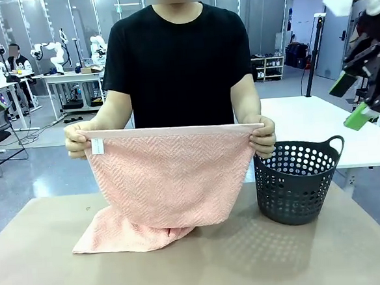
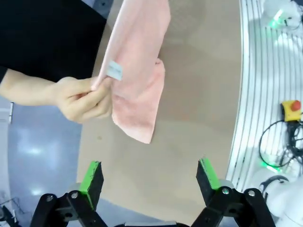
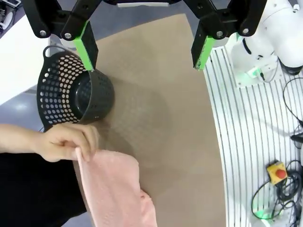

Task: Fold the towel.
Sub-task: Grab the top end of the 100 cm Hotel Towel extended by the human.

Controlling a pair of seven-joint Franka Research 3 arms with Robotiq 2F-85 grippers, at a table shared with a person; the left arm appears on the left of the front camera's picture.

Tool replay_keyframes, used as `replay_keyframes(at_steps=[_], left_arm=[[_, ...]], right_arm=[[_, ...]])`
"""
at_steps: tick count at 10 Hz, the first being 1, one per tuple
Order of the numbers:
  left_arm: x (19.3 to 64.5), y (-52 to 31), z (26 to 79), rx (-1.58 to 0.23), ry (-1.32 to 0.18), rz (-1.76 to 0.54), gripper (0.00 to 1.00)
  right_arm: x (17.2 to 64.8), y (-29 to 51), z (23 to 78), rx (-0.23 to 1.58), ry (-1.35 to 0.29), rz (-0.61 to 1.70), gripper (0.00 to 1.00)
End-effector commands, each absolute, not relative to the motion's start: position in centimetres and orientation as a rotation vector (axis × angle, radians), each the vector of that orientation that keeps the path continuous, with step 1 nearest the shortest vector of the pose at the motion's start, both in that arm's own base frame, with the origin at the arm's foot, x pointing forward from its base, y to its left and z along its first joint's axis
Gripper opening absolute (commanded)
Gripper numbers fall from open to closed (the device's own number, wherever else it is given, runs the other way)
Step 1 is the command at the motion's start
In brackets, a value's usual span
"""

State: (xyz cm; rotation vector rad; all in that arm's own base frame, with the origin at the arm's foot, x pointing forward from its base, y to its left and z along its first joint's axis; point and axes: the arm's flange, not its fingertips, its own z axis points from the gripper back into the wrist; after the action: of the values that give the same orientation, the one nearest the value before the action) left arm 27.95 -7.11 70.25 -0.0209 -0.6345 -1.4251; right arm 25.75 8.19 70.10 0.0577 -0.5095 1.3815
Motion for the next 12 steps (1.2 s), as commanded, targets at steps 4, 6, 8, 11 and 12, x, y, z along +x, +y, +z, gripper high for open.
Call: replay_keyframes(at_steps=[4,6,8,11,12], left_arm=[[28.0,-7.1,70.2,-0.021,-0.634,-1.425,1.0],[28.0,-7.2,70.2,-0.046,-0.633,-1.429,1.0],[28.2,-10.4,70.9,0.059,-0.589,-1.385,1.0],[30.5,-14.9,73.2,0.187,-0.512,-1.37,1.0],[31.3,-16.4,73.6,0.201,-0.484,-1.387,1.0]], right_arm=[[25.8,8.2,70.1,0.058,-0.509,1.381,1.0],[25.8,8.2,70.1,0.058,-0.509,1.381,1.0],[26.6,10.3,70.4,0.032,-0.52,1.432,1.0],[28.7,15.8,70.6,-0.095,-0.483,1.477,1.0],[29.5,17.0,70.7,-0.106,-0.477,1.482,1.0]])
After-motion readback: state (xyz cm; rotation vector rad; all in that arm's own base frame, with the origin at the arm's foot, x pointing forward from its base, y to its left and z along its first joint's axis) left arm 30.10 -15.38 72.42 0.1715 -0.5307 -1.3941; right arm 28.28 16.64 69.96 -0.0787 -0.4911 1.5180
